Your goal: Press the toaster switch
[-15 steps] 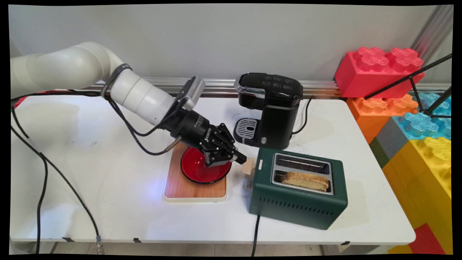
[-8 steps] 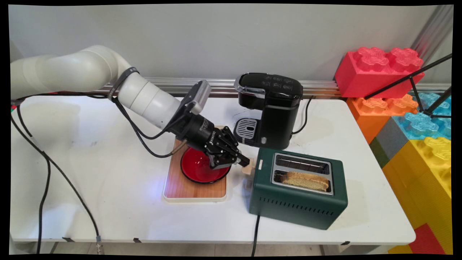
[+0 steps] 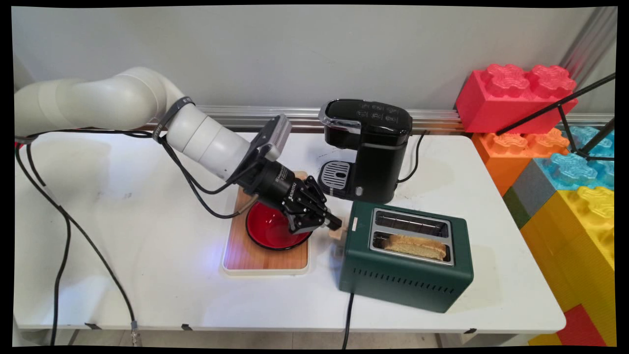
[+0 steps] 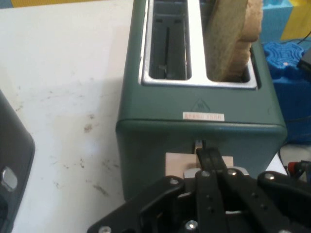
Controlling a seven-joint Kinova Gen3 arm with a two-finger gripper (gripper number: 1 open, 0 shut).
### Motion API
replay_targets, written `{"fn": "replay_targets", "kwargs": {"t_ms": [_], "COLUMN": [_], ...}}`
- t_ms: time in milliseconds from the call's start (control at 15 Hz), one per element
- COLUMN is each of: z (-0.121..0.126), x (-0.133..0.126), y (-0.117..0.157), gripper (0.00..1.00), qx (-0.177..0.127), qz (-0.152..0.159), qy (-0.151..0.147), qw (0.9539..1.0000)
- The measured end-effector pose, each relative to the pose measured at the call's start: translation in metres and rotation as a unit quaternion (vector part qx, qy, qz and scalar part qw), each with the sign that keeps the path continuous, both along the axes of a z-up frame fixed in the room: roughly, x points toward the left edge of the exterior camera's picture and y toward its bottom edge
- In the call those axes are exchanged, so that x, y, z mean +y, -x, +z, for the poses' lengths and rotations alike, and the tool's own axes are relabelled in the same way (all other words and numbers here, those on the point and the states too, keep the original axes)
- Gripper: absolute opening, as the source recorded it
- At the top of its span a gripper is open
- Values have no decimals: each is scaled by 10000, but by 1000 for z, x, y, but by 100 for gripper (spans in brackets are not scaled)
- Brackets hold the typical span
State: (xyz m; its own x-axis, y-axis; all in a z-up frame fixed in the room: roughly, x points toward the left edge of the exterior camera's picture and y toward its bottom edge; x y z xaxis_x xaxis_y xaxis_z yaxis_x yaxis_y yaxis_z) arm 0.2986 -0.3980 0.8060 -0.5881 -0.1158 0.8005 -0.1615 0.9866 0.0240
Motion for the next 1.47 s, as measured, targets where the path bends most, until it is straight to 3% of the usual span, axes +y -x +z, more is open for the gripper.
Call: {"fn": "replay_targets", "kwargs": {"t_ms": [1467], "z": [-29], "x": [-1], "y": [4], "gripper": [0], "qx": [-151], "qz": [103], "qy": [-146], "qw": [9997]}}
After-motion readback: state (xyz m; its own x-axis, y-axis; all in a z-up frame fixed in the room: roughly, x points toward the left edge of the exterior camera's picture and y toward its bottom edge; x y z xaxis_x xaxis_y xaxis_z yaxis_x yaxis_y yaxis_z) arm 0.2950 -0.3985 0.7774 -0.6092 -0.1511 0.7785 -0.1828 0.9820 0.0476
